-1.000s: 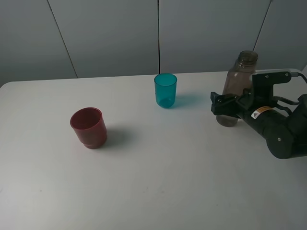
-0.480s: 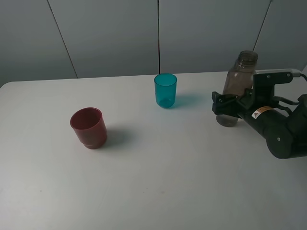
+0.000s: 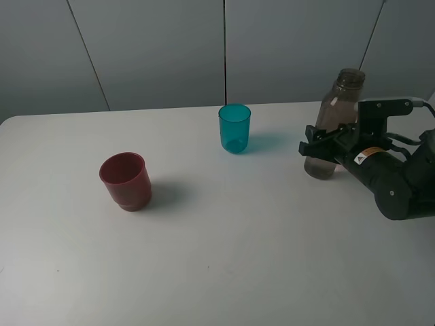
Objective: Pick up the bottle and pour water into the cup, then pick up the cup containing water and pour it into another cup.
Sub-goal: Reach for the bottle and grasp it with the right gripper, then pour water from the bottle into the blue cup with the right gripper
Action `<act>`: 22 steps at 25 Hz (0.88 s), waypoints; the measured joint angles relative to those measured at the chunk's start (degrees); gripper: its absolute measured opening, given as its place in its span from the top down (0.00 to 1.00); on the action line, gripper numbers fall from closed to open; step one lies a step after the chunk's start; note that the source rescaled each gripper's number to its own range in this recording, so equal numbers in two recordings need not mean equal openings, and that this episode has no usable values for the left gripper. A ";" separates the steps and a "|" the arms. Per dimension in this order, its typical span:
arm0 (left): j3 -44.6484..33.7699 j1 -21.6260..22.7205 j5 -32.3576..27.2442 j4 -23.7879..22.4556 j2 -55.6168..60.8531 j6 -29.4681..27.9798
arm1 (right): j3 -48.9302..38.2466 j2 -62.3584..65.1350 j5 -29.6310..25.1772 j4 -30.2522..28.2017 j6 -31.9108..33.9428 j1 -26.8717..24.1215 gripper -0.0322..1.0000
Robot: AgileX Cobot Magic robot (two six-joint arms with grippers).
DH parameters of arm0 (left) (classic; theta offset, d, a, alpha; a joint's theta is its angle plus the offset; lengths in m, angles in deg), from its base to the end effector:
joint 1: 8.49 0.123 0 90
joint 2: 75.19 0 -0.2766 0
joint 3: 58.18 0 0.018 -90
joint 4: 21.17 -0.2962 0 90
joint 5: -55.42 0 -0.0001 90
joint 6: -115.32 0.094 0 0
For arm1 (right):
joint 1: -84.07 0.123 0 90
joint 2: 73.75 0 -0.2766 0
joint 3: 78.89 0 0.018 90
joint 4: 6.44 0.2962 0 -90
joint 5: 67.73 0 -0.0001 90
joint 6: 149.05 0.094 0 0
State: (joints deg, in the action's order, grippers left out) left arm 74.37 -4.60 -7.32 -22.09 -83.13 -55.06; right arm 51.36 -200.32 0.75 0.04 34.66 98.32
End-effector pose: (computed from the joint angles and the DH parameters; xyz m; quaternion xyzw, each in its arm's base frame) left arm 0.0423 0.0042 0.2999 0.0424 0.8567 0.0684 0.5095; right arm 0.2842 0.0620 0.0218 -0.0266 0.8079 0.0619 0.5855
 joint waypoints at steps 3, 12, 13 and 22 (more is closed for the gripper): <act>0.00 0.00 0.00 0.00 0.00 0.00 | 0.00 0.00 0.00 -0.05 0.00 0.00 0.94; 0.00 0.00 0.00 0.00 0.00 0.00 | 0.00 2.83 -3.79 -1.63 0.10 0.00 0.94; 0.00 0.00 0.00 0.00 0.00 0.00 | 0.00 4.12 -4.68 -1.75 0.10 0.00 0.94; 0.00 0.00 0.00 0.00 0.00 0.00 | 13.43 11.20 -28.01 -8.99 -0.29 0.00 0.94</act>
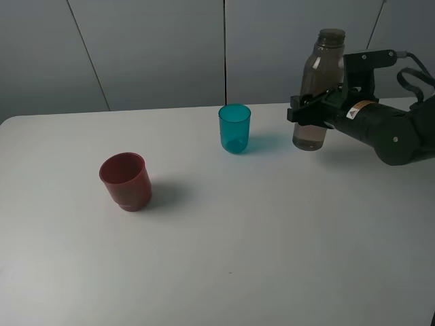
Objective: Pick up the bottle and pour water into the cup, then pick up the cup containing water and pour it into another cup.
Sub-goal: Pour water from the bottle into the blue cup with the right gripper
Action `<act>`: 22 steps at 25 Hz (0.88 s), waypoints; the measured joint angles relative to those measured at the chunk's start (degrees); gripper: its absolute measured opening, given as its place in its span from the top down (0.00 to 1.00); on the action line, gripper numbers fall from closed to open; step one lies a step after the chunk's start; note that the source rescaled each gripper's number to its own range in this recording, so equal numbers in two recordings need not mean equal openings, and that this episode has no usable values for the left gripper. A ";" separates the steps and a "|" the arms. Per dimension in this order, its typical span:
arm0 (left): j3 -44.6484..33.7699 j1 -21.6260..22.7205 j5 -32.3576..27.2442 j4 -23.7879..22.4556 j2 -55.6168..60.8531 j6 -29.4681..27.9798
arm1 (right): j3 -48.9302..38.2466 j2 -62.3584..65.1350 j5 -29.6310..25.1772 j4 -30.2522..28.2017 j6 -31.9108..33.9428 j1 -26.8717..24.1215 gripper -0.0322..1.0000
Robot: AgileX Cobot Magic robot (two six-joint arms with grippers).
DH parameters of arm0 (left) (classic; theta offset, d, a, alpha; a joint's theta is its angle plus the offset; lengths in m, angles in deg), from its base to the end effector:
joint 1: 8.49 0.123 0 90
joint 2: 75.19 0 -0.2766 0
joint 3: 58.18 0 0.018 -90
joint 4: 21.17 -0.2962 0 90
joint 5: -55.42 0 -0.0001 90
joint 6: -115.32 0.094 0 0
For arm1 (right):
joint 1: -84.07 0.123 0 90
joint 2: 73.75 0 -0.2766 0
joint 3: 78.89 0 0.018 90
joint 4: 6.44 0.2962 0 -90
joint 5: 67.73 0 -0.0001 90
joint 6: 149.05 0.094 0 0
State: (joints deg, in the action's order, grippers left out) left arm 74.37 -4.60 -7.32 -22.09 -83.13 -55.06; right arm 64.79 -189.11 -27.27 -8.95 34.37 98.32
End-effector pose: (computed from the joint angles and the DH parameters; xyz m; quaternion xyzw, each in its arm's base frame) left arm 0.0423 0.0042 0.2999 0.0424 0.8567 0.0684 0.5095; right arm 0.3506 0.0918 0.0866 -0.0995 0.8193 0.0890 0.5576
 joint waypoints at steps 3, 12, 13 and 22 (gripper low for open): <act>0.00 0.00 0.00 0.00 0.00 0.00 | 4.30 0.00 -3.55 -2.51 -0.90 0.00 0.94; 0.00 0.00 0.00 0.00 0.00 0.00 | 13.87 -2.42 -9.54 -5.76 -2.78 0.00 0.94; 0.00 0.00 0.00 0.00 0.00 0.00 | 14.66 -3.36 -9.54 -5.99 -3.06 0.13 0.94; 0.00 0.00 0.00 0.00 0.00 0.00 | 22.24 -11.27 -10.68 -5.73 -18.29 4.64 0.94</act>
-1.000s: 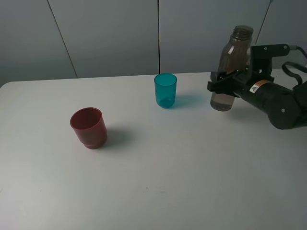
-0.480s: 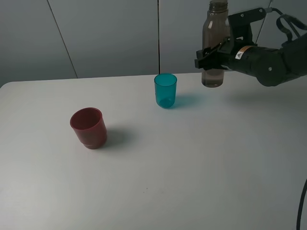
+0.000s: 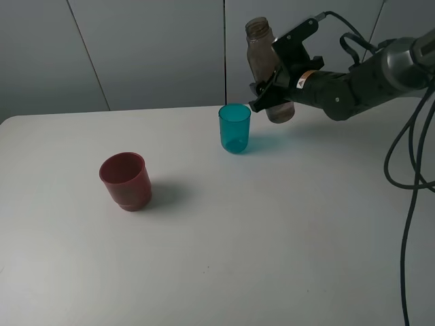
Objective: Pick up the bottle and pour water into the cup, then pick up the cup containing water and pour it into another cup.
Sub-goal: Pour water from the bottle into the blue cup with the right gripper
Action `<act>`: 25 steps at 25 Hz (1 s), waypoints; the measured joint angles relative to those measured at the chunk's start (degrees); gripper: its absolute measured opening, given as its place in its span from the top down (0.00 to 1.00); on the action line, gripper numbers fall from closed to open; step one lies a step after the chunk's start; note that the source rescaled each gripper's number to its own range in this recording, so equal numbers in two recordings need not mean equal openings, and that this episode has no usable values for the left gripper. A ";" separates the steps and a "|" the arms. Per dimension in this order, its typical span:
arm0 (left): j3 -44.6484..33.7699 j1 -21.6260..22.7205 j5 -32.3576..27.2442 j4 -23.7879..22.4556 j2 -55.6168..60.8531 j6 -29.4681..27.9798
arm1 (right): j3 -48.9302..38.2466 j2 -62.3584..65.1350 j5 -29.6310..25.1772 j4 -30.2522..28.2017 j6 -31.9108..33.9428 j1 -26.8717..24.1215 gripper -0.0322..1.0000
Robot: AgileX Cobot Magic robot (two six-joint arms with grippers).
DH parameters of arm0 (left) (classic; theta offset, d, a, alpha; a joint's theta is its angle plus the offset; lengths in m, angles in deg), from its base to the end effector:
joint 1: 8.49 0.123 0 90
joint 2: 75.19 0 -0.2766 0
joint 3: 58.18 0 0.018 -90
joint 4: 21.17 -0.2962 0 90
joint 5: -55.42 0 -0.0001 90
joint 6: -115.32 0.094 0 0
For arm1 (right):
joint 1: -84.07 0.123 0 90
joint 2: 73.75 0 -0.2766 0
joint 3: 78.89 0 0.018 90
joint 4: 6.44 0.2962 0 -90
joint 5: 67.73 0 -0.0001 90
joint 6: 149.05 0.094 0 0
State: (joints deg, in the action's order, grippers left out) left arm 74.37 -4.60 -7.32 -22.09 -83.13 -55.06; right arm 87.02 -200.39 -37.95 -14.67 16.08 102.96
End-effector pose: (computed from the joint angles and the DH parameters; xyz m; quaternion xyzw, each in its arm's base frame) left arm 0.0423 0.0042 0.2999 0.0424 0.8567 0.0684 0.5095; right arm 0.4273 0.1533 0.0930 -0.3070 0.7656 0.0139 0.5652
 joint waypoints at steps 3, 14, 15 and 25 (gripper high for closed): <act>0.00 0.00 0.00 0.00 0.00 0.00 | 2.40 -1.85 -0.12 1.04 -5.67 0.66 0.94; 0.00 0.00 0.00 0.00 0.00 0.00 | 3.61 -2.71 0.00 5.38 -29.00 1.00 0.94; 0.00 0.00 0.00 0.00 0.00 0.00 | 3.61 -2.71 0.00 6.30 -30.79 1.00 0.94; 0.00 0.00 0.00 0.00 0.00 0.00 | 3.61 -2.95 0.35 10.77 -47.60 1.00 0.94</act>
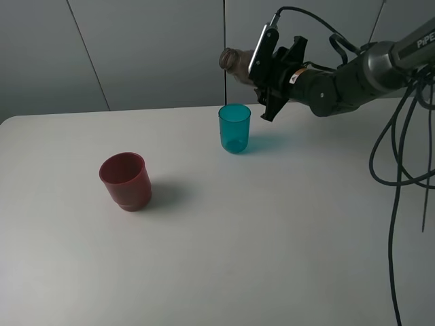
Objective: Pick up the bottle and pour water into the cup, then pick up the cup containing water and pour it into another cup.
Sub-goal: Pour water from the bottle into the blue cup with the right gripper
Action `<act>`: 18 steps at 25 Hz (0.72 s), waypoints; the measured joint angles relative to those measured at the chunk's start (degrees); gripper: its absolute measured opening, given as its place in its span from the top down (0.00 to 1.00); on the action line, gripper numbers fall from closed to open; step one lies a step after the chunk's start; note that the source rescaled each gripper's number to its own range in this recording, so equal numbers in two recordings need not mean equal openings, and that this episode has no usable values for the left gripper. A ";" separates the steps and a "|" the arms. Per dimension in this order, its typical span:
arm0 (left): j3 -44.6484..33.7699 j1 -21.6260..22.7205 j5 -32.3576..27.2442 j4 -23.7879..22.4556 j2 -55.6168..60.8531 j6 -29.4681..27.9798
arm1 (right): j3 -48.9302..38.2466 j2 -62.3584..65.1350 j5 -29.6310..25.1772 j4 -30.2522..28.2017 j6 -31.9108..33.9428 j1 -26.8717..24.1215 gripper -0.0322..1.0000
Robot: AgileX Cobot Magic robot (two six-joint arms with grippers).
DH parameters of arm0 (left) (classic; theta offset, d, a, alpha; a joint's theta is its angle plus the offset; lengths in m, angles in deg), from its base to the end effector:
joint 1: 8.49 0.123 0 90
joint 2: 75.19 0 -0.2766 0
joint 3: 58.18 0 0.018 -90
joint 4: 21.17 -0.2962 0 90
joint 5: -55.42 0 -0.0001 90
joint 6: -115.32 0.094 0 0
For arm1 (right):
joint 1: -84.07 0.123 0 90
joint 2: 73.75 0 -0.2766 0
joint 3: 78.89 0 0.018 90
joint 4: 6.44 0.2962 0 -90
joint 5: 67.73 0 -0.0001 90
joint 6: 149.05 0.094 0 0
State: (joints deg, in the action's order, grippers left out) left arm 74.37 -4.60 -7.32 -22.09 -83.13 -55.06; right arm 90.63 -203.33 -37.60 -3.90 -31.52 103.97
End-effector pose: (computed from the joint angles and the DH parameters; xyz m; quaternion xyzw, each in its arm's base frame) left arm 0.0423 0.0042 0.2999 0.0424 0.8567 0.0684 0.5095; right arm 0.4412 0.1575 0.0885 -0.5224 0.6306 -0.2066 0.5355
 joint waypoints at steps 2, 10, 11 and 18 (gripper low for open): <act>0.00 0.00 0.00 0.00 0.00 0.00 | 0.00 -0.23 0.12 0.49 -1.98 0.00 0.94; 0.00 0.00 0.00 0.00 0.00 0.12 | 0.00 -0.34 1.26 2.76 -9.33 0.00 0.94; 0.00 0.00 0.00 0.00 0.00 0.12 | 0.00 -0.34 1.26 2.76 -10.36 0.00 0.94; 0.00 0.00 0.00 0.00 0.00 0.12 | 0.00 -0.34 1.26 4.60 -15.17 0.00 0.94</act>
State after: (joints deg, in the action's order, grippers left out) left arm 74.37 -4.60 -7.32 -22.09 -83.13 -54.95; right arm 90.63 -203.68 -36.34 0.70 -46.69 103.97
